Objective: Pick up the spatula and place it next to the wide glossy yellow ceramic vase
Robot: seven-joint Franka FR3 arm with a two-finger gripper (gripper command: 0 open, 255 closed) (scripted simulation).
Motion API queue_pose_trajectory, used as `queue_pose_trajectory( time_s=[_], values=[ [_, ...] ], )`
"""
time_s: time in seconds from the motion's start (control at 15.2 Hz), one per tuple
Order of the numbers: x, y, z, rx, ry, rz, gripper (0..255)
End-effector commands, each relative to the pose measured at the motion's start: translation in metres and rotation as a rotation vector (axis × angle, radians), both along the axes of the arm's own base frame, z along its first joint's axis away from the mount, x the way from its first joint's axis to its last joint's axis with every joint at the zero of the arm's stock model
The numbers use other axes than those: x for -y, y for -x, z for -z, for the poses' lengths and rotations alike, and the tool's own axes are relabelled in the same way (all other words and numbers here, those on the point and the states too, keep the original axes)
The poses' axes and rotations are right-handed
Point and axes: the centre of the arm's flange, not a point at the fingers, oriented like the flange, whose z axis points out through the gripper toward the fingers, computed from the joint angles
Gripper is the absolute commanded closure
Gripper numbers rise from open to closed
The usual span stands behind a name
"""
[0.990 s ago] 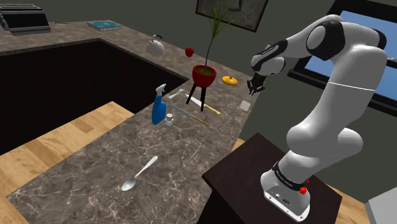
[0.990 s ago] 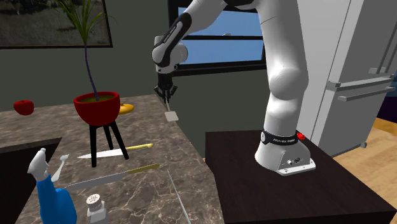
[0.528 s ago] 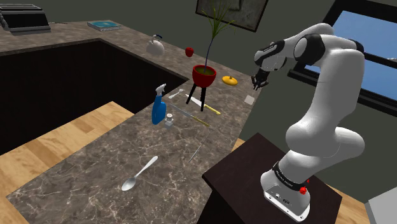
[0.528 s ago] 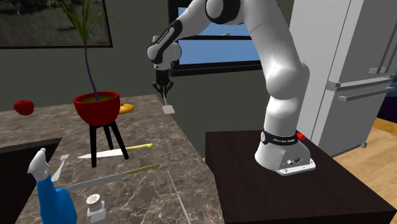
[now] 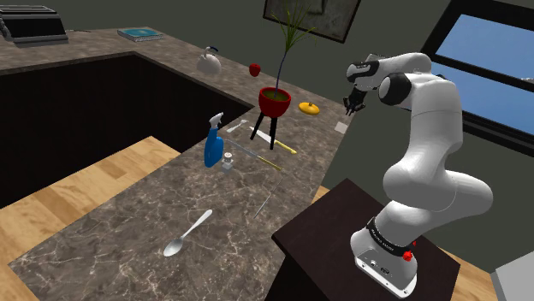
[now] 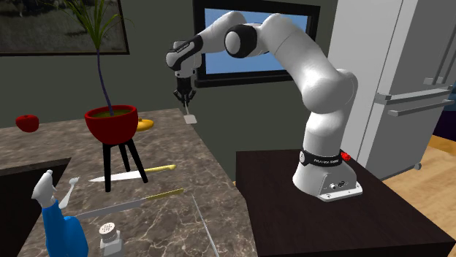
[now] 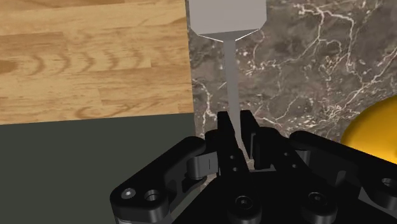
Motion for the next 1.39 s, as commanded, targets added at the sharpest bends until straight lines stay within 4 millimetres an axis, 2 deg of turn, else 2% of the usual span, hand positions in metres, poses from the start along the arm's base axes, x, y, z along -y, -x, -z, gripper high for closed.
queue_pose_trajectory(
  time_s=[0.0,1.32],
  values=[
    [0.012,-0.002,0.007,0.0,-0.001,-0.001,255],
    [0.012,-0.002,0.113,0.0,-0.001,-0.001,255]
  ],
)
